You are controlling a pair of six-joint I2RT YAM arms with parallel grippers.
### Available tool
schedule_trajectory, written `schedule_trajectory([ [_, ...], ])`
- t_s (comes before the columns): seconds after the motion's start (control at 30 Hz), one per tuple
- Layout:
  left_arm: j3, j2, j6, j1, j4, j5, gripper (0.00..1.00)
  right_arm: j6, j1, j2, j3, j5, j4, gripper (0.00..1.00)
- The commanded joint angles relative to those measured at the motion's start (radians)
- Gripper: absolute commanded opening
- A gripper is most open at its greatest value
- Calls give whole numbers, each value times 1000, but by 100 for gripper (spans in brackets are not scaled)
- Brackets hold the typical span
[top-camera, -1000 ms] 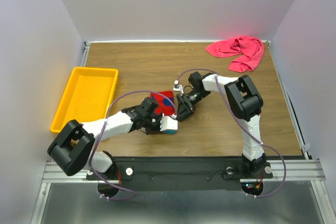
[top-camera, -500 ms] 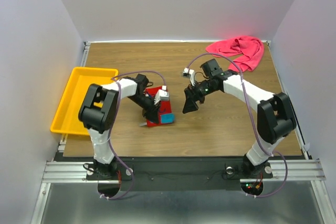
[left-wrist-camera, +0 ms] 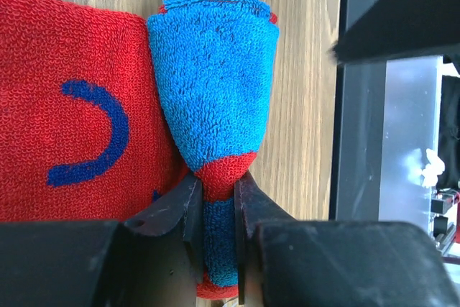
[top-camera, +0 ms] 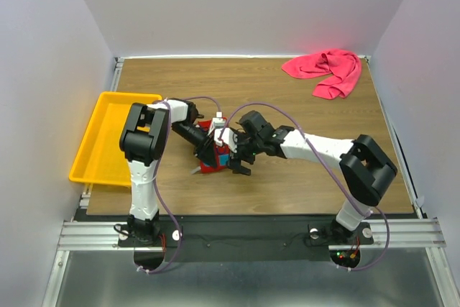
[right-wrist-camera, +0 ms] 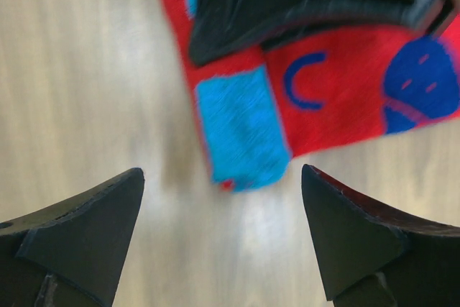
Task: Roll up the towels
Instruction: Roll the towel
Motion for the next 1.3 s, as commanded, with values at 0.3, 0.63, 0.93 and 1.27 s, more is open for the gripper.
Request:
schedule_trajectory([
  [0.3, 34, 73, 66, 13, 13, -149, 12, -178, 107, 129, -22, 116, 247, 60],
  [0.63, 55, -100, -15, 71, 79, -124, 57, 5, 90, 170, -14, -36, 124, 0],
  [0.93, -73, -451, -122, 217, 283, -161, 97, 296, -47, 175, -34, -249, -12, 1],
  [1.27, -592, -1052, -224, 78, 735, -377, 99, 414, -175, 271, 41, -504, -155, 1],
])
